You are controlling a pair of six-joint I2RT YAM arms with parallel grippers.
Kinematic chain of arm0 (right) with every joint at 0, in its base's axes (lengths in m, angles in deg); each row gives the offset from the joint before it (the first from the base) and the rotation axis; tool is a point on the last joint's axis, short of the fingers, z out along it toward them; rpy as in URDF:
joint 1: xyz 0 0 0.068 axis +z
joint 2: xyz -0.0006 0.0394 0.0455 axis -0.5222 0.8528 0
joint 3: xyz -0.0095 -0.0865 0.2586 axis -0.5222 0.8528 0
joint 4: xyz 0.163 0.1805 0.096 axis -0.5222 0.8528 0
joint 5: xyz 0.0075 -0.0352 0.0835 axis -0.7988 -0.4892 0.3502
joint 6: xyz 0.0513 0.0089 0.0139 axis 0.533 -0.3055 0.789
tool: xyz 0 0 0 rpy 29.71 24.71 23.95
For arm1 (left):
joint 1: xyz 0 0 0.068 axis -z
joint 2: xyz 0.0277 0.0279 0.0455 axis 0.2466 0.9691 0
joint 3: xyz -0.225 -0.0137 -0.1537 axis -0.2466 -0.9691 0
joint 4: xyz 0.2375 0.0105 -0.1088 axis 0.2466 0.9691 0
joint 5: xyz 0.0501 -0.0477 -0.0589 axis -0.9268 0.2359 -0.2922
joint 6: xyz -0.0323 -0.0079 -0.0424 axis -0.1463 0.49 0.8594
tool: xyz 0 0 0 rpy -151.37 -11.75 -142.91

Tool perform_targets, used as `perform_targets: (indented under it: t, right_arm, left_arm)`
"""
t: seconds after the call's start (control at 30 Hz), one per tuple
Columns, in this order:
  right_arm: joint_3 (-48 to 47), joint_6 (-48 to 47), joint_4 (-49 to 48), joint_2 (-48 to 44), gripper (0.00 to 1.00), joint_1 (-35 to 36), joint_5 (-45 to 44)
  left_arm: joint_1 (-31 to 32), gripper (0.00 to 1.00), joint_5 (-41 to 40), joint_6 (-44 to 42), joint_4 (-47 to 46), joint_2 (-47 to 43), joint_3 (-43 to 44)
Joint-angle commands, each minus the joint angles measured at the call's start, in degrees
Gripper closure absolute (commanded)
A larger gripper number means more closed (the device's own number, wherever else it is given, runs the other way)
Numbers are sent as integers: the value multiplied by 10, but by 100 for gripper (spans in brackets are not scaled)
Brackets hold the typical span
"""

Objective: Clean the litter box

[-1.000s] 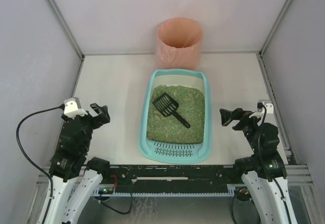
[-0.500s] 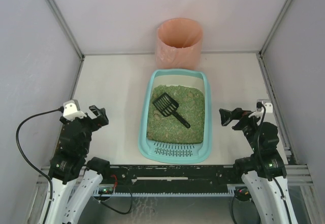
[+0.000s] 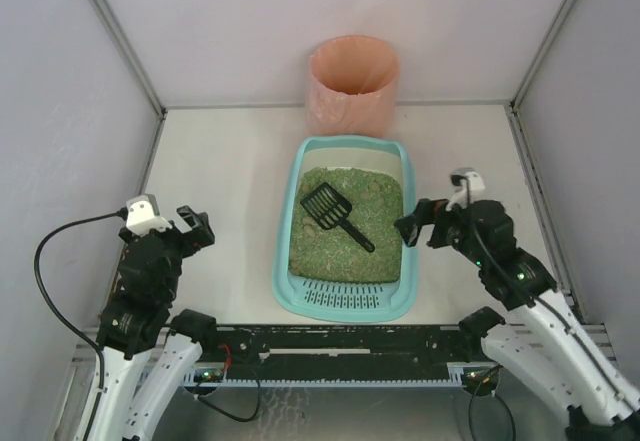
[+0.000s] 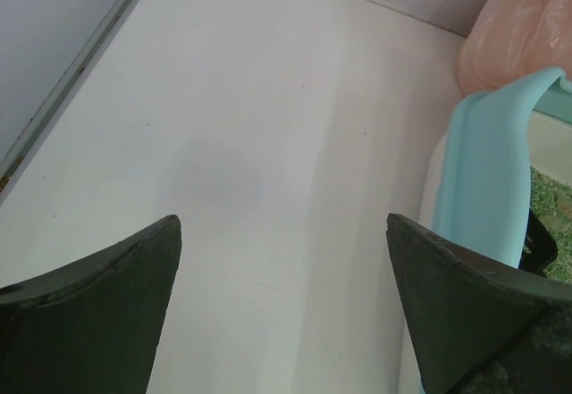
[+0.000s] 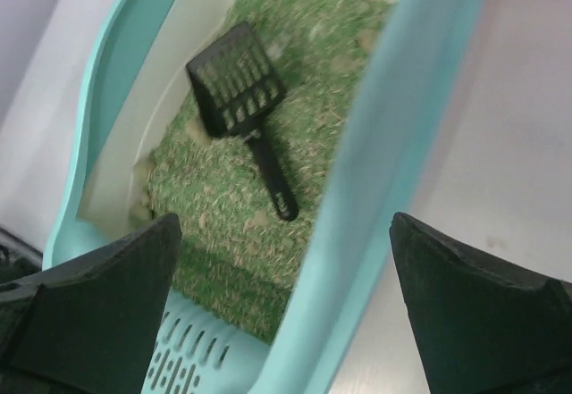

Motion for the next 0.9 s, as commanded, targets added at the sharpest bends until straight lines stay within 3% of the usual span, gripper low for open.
perform_targets:
  t: [0.0, 0.07, 0.13, 0.2, 0.33, 0.47, 0.87]
  right_arm:
    - [-83, -45, 22, 89, 0, 176, -162]
    - [-127, -73, 42, 153, 0, 251, -230]
    - [-162, -99, 49, 219, 0, 289, -243]
    - [-189, -113, 47, 289, 2, 289, -221]
    - [-219, -118, 32, 391, 23, 267, -147]
    - [-253, -118, 38, 474, 34, 262, -132]
    - [-254, -137, 29, 604, 44, 232, -120]
  left_arm:
    - [1, 0, 8, -1, -14, 3, -2]
    - [2, 0, 11, -2, -15, 4, -2]
    - [2, 0, 13, -2, -15, 5, -2]
    - [1, 0, 15, -2, -14, 5, -2]
    - [2, 0, 22, -3, -16, 6, -2]
    - [1, 0, 11, 1, -9, 11, 0]
    - [1, 0, 16, -1, -9, 15, 1]
